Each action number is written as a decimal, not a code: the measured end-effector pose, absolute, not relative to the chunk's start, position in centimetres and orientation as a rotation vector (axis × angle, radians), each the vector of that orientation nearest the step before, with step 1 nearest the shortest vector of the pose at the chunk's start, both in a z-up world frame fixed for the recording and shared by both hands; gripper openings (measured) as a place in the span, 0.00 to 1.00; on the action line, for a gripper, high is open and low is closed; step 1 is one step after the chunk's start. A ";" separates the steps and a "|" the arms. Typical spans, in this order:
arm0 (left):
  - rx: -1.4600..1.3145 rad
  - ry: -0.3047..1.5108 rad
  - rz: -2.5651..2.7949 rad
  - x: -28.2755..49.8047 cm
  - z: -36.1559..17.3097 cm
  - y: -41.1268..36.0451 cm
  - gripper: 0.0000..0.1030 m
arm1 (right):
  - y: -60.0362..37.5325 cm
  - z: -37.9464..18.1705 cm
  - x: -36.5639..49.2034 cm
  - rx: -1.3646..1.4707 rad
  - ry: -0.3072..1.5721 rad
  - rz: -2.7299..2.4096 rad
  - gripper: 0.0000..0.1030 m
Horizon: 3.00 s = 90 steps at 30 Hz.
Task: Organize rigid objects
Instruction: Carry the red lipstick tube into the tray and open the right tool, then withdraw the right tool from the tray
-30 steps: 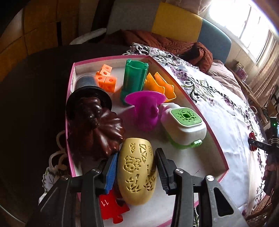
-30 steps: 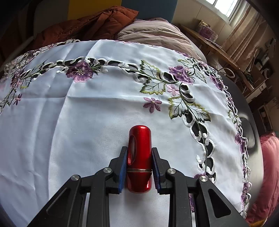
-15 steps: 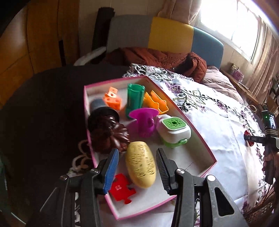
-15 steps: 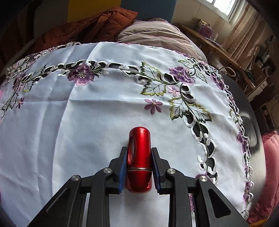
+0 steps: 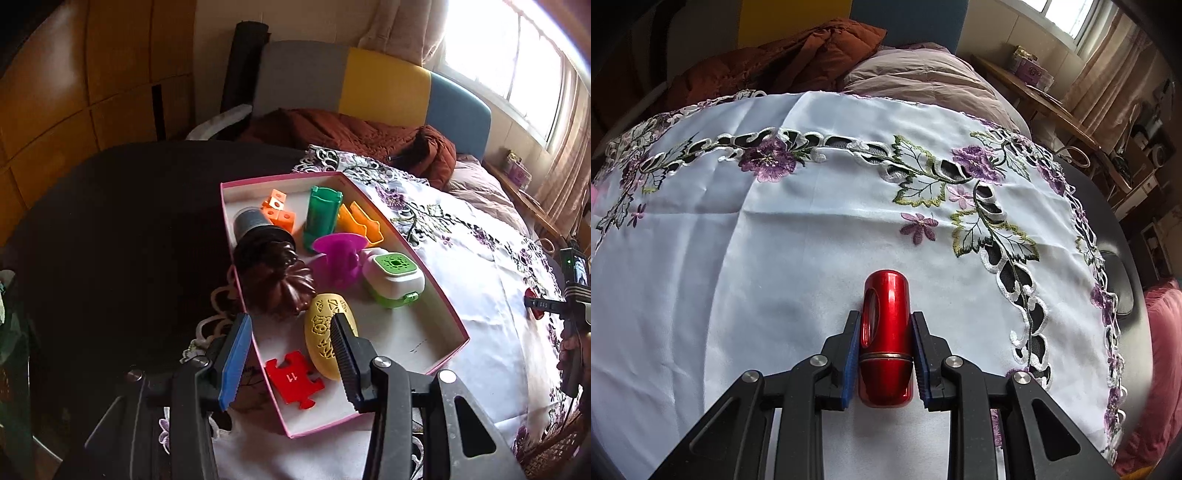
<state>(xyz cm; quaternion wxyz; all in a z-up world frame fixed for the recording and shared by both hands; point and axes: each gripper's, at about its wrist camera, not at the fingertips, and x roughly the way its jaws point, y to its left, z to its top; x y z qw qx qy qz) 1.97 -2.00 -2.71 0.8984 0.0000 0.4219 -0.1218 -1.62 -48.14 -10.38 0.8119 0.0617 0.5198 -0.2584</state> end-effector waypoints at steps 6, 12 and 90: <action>-0.026 0.873 -0.248 2.1 -2.7 -1.3 0.43 | -47.2 -9.1 -1.6 0.133 1.057 -0.516 0.25; -0.044 0.875 -0.244 2.2 -2.9 -0.8 0.43 | -43.4 -6.5 -1.4 0.135 0.987 -0.370 0.25; -0.004 0.724 0.021 -2.8 0.7 -0.2 0.45 | -17.0 -3.9 -2.4 0.062 0.771 0.114 0.78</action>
